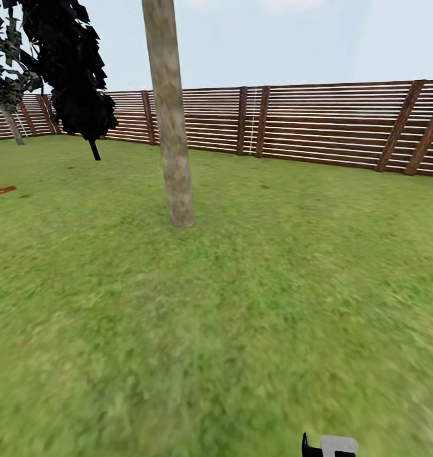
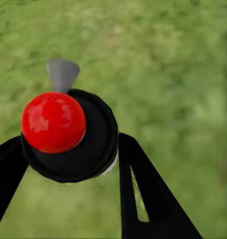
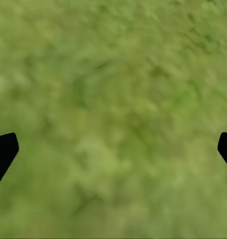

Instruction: In the garden, pick up the pesticide atomizer on the floor and spray pesticide onto both trees until each tree trunk is fully covered.

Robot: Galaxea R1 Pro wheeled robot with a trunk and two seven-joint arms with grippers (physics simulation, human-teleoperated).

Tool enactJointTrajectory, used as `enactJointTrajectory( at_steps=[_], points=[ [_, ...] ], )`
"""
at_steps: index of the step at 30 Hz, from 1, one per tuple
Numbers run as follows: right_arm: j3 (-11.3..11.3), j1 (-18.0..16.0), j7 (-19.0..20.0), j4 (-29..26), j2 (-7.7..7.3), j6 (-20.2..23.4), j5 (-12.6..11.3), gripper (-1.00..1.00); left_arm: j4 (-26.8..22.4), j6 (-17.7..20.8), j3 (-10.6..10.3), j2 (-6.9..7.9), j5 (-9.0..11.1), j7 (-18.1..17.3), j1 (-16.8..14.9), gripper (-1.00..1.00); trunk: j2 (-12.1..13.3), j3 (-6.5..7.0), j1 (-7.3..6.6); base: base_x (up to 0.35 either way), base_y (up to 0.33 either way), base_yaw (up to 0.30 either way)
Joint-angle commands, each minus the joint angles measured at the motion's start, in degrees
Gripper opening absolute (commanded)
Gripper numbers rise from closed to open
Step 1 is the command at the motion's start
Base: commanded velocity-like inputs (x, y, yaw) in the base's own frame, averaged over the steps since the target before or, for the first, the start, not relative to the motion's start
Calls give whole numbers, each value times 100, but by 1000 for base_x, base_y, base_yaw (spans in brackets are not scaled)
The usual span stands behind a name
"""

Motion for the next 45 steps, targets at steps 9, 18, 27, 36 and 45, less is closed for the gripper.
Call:
enactJointTrajectory(
  at_steps=[9,18,27,36,45],
  points=[
    [1,0,-2,0,0,2,0,100,23,8,-5,-16,-5,1,24,-100,0,0,0,337,0,0],
    [1,0,-4,0,0,1,-2,100,9,0,2,-12,-1,1,32,-100,0,0,0,337,0,0],
    [297,-6,252,-742,-8,-16,210,100,8,8,-25,-28,-49,1,42,-100,0,-2,0,337,0,42],
    [309,-7,272,-738,0,-13,218,100,31,9,-34,-29,-53,1,42,-100,0,-42,0,337,10,266],
    [328,0,271,-566,-17,-21,251,100,32,12,-34,-34,-61,-8,42,-100,0,-62,0,321,127,110]
  ],
)
